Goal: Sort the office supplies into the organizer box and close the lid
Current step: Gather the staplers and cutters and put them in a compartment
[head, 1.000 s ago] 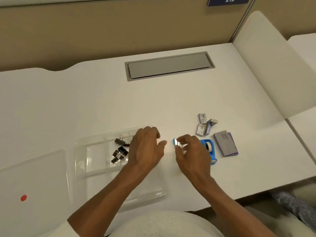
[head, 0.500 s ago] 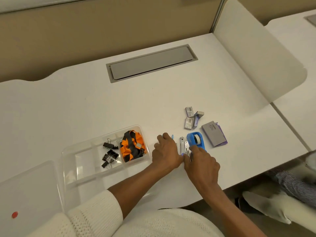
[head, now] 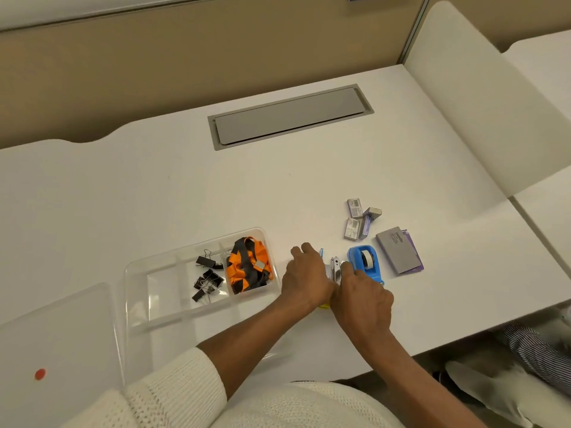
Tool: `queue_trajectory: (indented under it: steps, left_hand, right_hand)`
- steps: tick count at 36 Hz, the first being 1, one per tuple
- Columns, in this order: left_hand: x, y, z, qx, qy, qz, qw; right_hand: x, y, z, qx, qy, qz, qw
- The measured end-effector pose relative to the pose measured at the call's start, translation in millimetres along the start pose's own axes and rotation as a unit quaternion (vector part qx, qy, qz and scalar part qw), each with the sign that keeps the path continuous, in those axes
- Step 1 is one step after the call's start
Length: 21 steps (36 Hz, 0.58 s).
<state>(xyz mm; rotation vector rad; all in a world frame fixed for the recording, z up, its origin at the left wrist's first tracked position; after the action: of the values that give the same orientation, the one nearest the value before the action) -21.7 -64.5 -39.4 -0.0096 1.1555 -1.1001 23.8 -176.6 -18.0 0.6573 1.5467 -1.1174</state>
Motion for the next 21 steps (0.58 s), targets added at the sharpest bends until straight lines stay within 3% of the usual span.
queue_trajectory:
  steps: [9, 21]
  left_hand:
    - [7.7, -5.3, 9.6, 0.031, 0.031, 0.059, 0.997]
    - [4.9, 2.6, 0.8, -0.025, 0.021, 0.083, 0.996]
  right_hand:
    - [9.5, -2.8, 4.5, -0.016, 0.009, -0.010, 1.000]
    - [27.8, 0.3, -2.0, 0.000, -0.015, 0.002, 1.000]
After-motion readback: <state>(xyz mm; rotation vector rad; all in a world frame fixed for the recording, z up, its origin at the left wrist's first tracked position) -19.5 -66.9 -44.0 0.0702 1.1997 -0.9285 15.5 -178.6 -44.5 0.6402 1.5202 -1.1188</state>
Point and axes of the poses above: each hand's wrist, its own y-axis towards the middle knuckle, its own x-axis out of the palm, z = x × y, the point moved 10 cm from there along y, towards the middle knuckle, and after that the axes turned 5 degrees about x, right-handed, at the moved point
